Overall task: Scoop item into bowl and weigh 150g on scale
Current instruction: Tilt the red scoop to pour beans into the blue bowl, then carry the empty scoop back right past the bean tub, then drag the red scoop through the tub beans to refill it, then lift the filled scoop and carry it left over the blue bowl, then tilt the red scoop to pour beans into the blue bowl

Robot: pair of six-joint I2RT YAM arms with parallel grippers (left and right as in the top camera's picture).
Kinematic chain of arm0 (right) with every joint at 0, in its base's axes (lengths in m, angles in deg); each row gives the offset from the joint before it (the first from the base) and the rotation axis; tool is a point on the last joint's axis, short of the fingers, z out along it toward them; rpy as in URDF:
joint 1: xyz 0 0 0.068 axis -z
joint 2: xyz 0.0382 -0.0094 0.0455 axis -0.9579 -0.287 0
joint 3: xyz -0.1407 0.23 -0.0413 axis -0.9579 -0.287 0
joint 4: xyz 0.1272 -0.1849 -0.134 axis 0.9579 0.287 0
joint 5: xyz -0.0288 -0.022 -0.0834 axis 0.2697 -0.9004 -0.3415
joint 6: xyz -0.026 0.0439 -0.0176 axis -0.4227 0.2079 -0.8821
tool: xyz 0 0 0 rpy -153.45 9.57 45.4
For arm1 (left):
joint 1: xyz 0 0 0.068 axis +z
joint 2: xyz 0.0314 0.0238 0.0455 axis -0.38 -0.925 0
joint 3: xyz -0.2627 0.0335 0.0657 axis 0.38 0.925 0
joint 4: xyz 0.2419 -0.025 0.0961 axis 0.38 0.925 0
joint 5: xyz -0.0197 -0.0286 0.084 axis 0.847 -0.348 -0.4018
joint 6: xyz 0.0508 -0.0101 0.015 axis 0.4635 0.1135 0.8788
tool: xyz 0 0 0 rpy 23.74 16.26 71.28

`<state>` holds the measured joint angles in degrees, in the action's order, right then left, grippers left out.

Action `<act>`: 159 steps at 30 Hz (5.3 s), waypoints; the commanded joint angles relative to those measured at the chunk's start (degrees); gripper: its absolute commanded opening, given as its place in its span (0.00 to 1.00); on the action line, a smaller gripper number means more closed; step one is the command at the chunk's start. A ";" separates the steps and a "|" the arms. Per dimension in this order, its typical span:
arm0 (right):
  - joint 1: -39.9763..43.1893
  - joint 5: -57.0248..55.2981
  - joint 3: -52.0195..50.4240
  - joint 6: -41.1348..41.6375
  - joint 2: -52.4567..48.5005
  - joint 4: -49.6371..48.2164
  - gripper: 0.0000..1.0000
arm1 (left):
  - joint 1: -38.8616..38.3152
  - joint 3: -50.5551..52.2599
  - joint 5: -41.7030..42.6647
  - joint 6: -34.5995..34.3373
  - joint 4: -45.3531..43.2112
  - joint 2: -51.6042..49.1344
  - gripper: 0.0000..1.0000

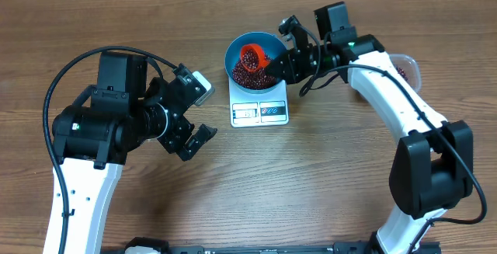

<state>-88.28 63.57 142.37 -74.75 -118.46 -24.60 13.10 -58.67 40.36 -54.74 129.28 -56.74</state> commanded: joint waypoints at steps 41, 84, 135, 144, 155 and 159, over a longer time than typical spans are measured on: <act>43.06 0.37 1.07 -3.39 10.38 20.50 0.04 | 0.22 -0.79 0.87 1.25 0.00 -0.09 1.00; 14.62 -63.28 1.11 -4.22 13.11 21.70 0.04 | 0.22 -0.79 0.87 1.25 0.00 -0.09 0.99; -9.68 -39.87 2.19 -21.40 -2.25 -3.74 0.04 | 0.22 -0.79 0.87 1.27 0.00 -0.09 1.00; -9.68 -41.00 2.19 -21.40 -2.82 -3.93 0.04 | 0.22 -0.79 0.85 1.25 0.00 -0.09 1.00; -9.68 -41.00 2.19 -21.38 -3.61 -4.11 0.04 | 0.22 -0.79 0.85 1.27 0.00 -0.09 1.00; -9.68 -40.98 2.19 -21.38 -4.15 -4.04 0.04 | 0.22 -0.79 0.85 1.25 0.00 -0.09 1.00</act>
<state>-98.08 22.74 143.11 -95.73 -121.21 -28.47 13.10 -58.67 40.36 -54.74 129.28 -56.74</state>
